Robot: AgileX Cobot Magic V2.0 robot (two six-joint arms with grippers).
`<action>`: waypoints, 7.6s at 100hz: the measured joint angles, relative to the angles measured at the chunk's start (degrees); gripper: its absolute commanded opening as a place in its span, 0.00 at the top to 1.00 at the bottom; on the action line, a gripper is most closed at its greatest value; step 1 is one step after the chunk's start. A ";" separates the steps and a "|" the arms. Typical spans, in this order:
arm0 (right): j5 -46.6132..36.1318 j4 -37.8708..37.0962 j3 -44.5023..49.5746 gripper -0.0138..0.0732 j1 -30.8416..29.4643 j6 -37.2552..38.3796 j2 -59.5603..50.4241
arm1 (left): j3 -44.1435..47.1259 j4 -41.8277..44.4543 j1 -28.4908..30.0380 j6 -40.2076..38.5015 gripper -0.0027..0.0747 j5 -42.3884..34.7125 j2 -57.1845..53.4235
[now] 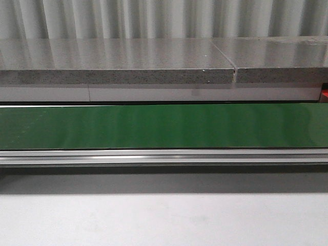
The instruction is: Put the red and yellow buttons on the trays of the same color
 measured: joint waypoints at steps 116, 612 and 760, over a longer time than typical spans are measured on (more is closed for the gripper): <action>-5.07 -2.37 9.59 0.92 37.29 -12.97 -31.86 | 0.00 0.00 0.00 0.00 0.99 0.00 0.00; -6.88 -2.86 37.20 0.92 41.75 -13.63 -83.02 | -53.12 7.53 37.80 -27.00 0.64 26.46 92.75; -6.88 -2.86 37.20 0.92 41.75 -13.63 -83.02 | -57.09 2.20 15.35 -14.31 0.71 27.95 79.88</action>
